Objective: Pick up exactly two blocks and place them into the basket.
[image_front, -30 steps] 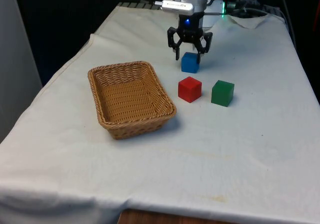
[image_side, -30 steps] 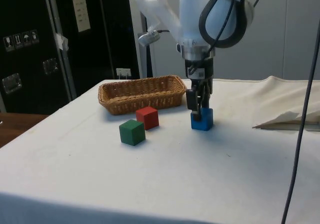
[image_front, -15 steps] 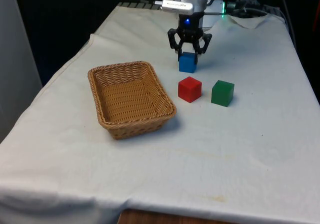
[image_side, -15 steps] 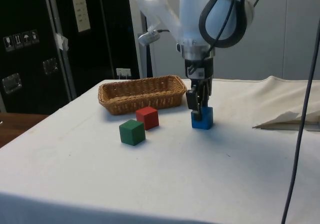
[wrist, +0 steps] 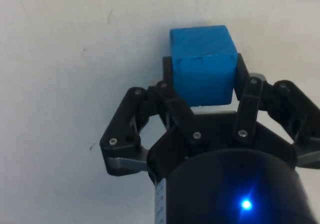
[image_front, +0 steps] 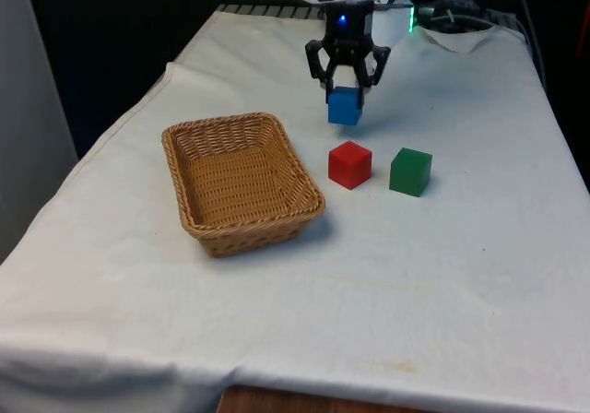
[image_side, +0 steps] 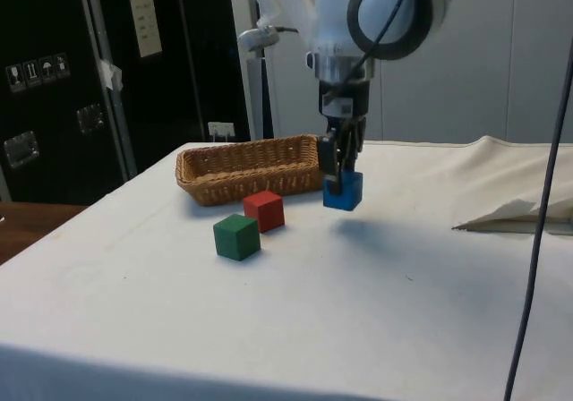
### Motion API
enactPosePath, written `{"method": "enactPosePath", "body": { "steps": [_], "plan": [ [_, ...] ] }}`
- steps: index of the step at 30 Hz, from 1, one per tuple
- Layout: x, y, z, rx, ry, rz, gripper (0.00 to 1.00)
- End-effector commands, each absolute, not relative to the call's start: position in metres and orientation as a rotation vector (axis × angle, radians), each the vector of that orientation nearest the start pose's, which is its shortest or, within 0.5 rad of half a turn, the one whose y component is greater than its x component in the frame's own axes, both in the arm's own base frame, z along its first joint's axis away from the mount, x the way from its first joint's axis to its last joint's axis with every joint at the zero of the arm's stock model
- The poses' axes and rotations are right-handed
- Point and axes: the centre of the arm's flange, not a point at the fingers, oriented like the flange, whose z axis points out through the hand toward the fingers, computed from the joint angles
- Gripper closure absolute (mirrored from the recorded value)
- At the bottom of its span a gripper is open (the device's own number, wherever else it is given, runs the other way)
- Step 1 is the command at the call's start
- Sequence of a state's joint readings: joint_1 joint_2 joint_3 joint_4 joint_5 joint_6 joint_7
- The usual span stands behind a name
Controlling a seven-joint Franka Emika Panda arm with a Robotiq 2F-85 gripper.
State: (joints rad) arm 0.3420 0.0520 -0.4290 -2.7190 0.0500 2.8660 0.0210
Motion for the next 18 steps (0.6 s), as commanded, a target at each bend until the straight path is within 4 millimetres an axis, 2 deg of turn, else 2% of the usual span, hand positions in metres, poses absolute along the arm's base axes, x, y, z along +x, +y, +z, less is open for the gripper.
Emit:
{"method": "enactPosePath", "body": {
  "steps": [1,15,16,18],
  "plan": [
    [0.415,-0.044,0.223,-3.141,0.237,-0.156,0.99],
    [0.449,-0.062,0.247,-3.14,0.194,-0.178,0.99],
    [0.448,-0.061,0.243,-3.152,0.201,-0.18,0.99],
    [0.452,-0.064,0.25,-3.14,0.185,-0.178,0.99]
  ]
}}
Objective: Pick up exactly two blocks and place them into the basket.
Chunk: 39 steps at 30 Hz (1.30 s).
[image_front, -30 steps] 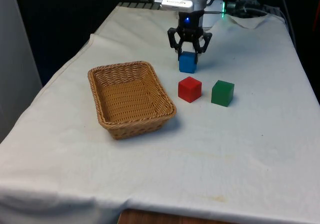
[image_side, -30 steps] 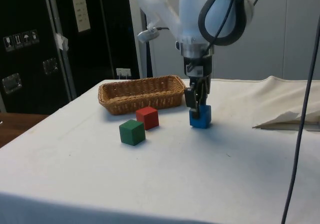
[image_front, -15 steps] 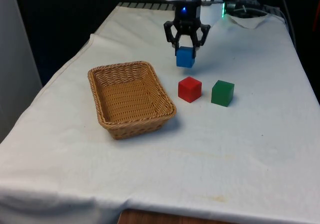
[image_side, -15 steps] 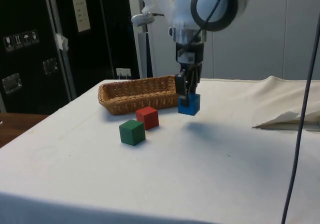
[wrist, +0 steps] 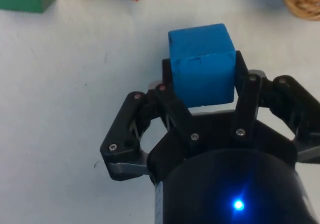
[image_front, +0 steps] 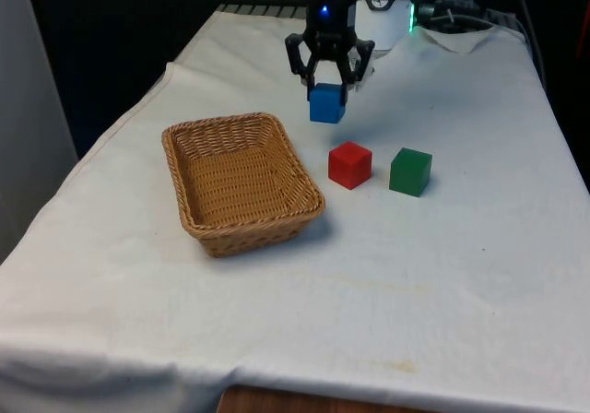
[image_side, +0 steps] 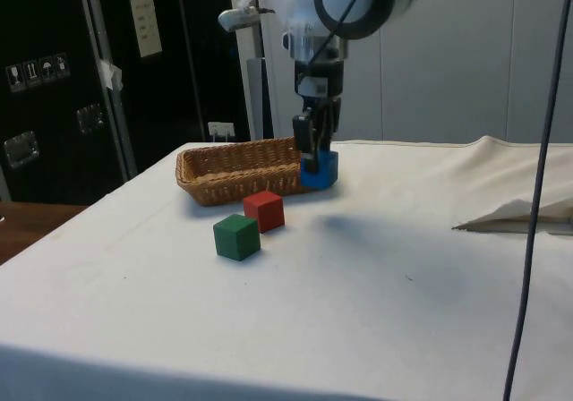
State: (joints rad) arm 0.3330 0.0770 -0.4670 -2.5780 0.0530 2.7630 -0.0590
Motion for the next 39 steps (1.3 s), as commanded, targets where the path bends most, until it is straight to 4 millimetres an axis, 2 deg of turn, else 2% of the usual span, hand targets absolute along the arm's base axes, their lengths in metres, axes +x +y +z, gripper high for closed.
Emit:
{"method": "enactPosePath", "body": {
  "steps": [1,6,7,10,21,24,31,32,39],
  "plan": [
    [0.456,-0.068,0.254,-3.14,0.175,-0.18,0.99],
    [0.463,-0.076,0.265,-3.139,0.148,-0.184,0.99],
    [0.464,-0.076,0.26,-3.155,0.156,-0.188,0.99],
    [0.468,-0.082,0.273,-3.139,0.125,-0.186,0.99],
    [0.487,-0.101,0.297,-3.15,0.058,-0.192,0.99],
    [0.489,-0.102,0.298,-3.155,0.06,-0.199,0.99],
    [0.505,-0.114,0.31,-3.167,0.007,-0.19,0.99],
    [0.502,-0.113,0.309,-3.169,0.018,-0.198,0.99],
    [0.522,-0.123,0.312,-3.191,-0.021,-0.178,0.99]
  ]
}}
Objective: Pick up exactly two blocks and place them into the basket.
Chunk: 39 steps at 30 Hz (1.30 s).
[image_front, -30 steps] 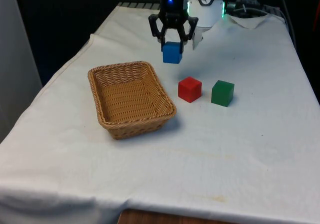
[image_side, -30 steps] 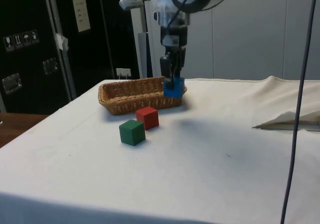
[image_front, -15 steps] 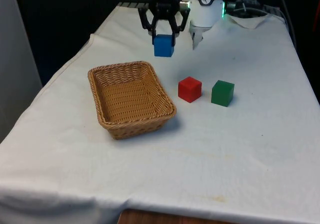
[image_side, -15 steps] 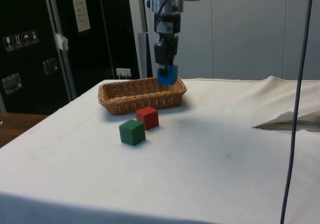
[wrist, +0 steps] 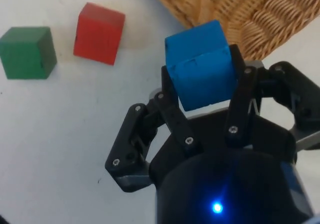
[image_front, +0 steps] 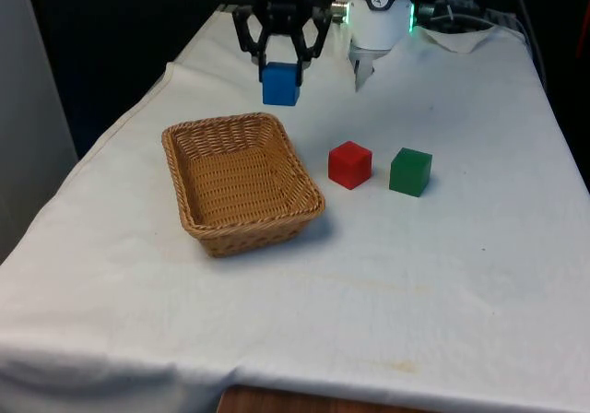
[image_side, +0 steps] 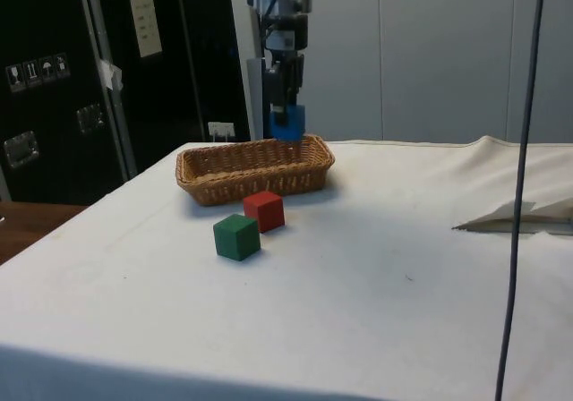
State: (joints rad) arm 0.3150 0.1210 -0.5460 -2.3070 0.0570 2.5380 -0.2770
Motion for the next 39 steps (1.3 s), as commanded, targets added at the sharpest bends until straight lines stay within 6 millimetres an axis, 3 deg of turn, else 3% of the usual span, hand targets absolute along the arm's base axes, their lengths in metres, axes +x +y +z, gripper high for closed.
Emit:
{"method": "enactPosePath", "body": {
  "steps": [1,12,26,36,39],
  "plan": [
    [0.524,-0.123,0.31,-3.194,-0.022,-0.175,0.99],
    [0.554,-0.14,0.273,-3.243,-0.064,-0.156,0.99],
    [0.562,-0.183,0.237,-3.267,-0.095,-0.128,0.99],
    [0.564,-0.188,0.229,-3.272,-0.097,-0.115,0.99],
    [0.565,-0.188,0.228,-3.275,-0.096,-0.11,0.74]
  ]
}}
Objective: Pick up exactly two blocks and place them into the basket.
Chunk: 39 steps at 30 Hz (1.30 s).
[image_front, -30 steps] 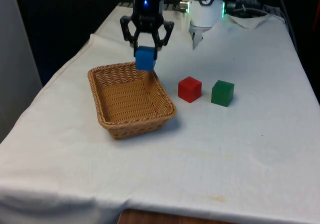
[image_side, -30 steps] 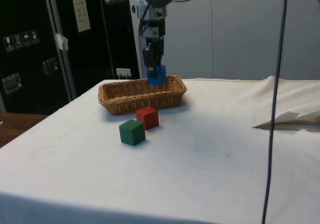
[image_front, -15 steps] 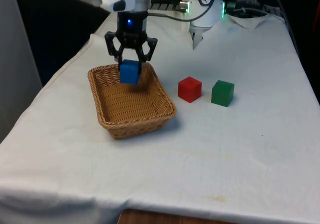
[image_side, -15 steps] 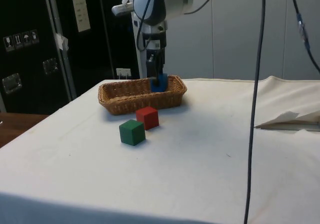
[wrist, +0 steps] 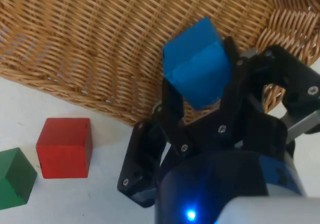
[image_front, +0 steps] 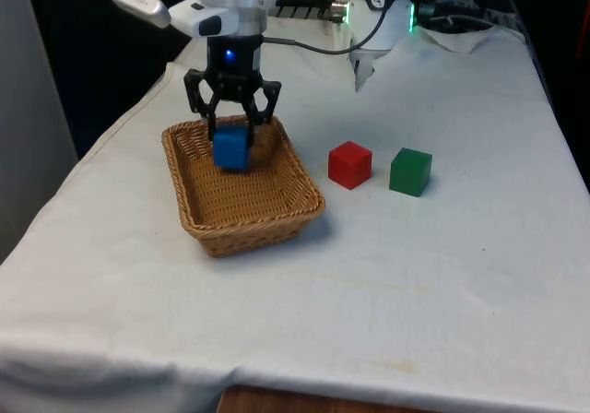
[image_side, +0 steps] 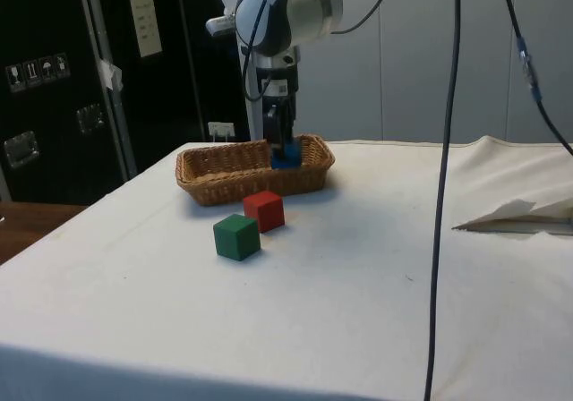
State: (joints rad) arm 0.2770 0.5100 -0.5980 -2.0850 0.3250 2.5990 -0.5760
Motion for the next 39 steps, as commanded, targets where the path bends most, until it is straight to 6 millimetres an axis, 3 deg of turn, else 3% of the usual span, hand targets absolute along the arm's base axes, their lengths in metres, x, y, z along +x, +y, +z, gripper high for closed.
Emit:
{"method": "enactPosePath", "body": {
  "steps": [1,5,6,8,15,23,33,39],
  "plan": [
    [0.564,-0.188,0.229,-3.273,-0.095,-0.114,0.74],
    [0.564,-0.188,0.229,-3.273,-0.095,-0.112,0.35],
    [0.564,-0.189,0.229,-3.274,-0.095,-0.112,0.16],
    [0.564,-0.189,0.229,-3.274,-0.095,-0.112,0.01],
    [0.564,-0.188,0.229,-3.275,-0.095,-0.11,0.0],
    [0.558,-0.177,0.251,-3.26,-0.08,-0.142,0.0],
    [0.556,-0.143,0.28,-3.237,-0.084,-0.19,0.0],
    [0.557,-0.126,0.286,-3.229,-0.087,-0.201,0.0]
  ]
}}
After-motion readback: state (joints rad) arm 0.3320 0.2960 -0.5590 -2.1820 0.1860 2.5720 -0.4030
